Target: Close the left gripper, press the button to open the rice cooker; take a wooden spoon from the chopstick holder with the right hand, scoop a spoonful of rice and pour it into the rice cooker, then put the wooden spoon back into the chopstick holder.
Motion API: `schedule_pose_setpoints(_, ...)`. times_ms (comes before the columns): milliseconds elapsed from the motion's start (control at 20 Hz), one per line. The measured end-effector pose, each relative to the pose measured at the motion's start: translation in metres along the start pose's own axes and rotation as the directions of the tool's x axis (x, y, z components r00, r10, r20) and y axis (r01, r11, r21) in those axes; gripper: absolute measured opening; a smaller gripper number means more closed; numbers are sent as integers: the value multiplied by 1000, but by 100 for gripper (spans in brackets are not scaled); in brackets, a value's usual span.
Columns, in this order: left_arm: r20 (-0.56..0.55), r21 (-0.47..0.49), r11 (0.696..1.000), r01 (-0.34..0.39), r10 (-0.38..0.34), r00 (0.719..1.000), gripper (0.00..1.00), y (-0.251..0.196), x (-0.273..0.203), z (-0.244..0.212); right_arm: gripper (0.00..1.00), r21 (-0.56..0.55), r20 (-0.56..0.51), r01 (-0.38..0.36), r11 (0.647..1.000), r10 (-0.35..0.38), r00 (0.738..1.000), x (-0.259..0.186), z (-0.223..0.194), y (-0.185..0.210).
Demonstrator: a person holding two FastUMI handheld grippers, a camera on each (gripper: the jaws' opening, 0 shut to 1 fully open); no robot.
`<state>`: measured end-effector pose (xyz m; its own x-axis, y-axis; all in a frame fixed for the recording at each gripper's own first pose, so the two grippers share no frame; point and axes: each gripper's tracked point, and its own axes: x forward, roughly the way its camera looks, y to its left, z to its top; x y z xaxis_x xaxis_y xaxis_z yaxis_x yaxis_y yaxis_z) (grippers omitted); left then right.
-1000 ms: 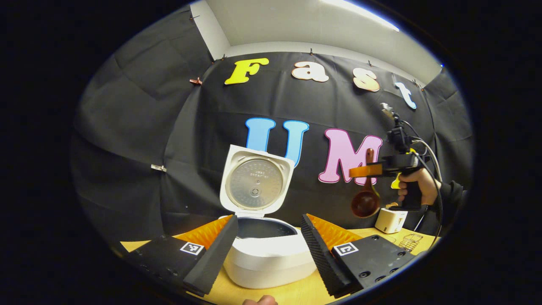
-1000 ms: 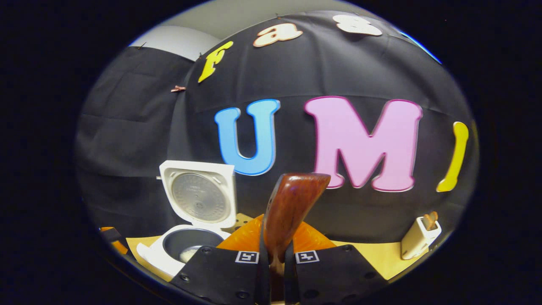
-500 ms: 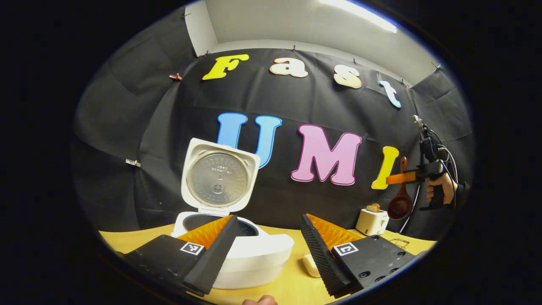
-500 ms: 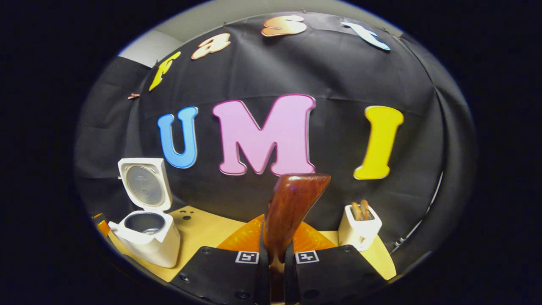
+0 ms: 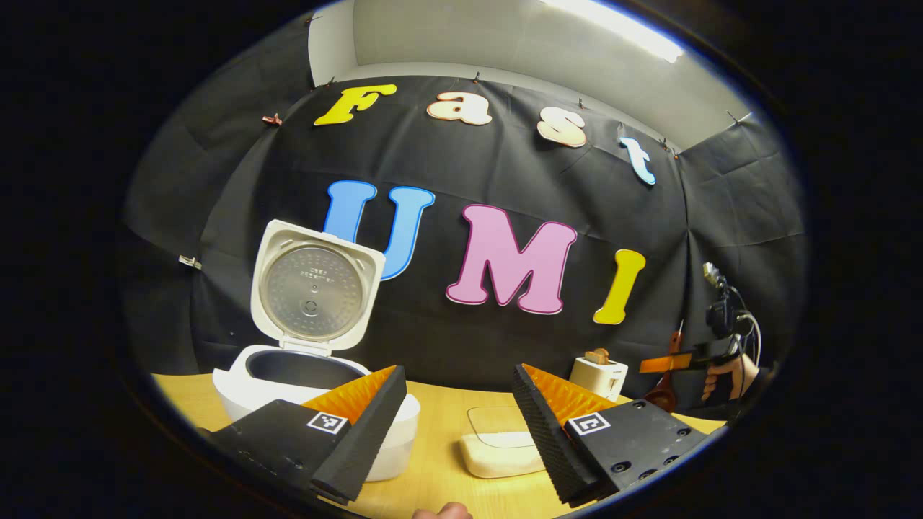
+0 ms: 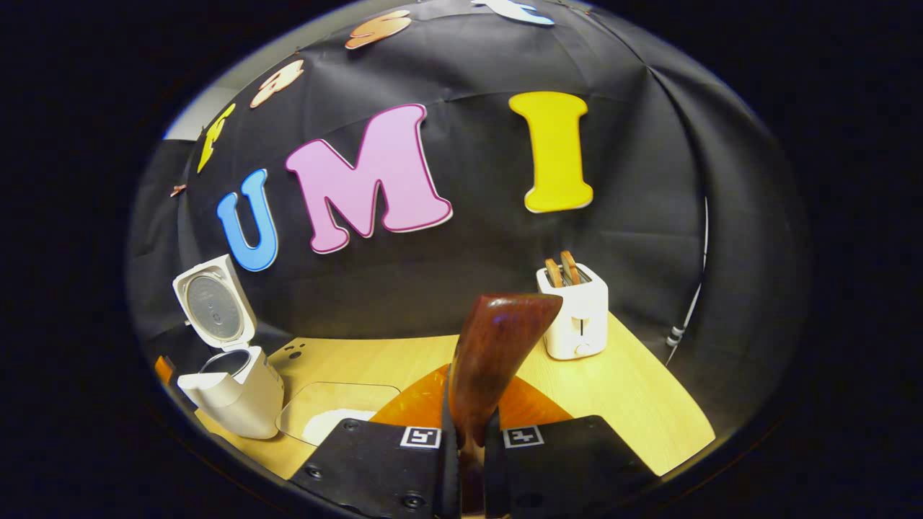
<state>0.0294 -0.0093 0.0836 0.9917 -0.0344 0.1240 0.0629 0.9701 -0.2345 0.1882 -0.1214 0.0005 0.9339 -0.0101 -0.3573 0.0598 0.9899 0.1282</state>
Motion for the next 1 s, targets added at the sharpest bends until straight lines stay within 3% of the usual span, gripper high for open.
schedule_pose_setpoints(250,34,59,998,-18,16,999,95,-1,-1,6,16,30,18,33,999,-33,999,9,-16,-7)
schedule_pose_setpoints(450,6,38,999,-34,34,999,95,9,7,-2,16,-21,9,66,998,-66,998,21,-41,-10)
schedule_pose_setpoints(700,7,73,993,-93,93,996,95,45,26,16,16,26,-44,98,995,-97,994,26,-66,-15)
schedule_pose_setpoints(750,10,63,992,-107,106,994,95,56,30,22,6,27,-59,109,994,-107,992,31,-74,-19)
schedule_pose_setpoints(800,18,53,991,-123,122,992,95,69,33,31,17,28,-75,112,993,-110,991,29,-80,-18)
schedule_pose_setpoints(1000,61,41,978,-203,200,978,95,124,50,72,23,50,-28,130,990,-128,991,20,-65,-21)
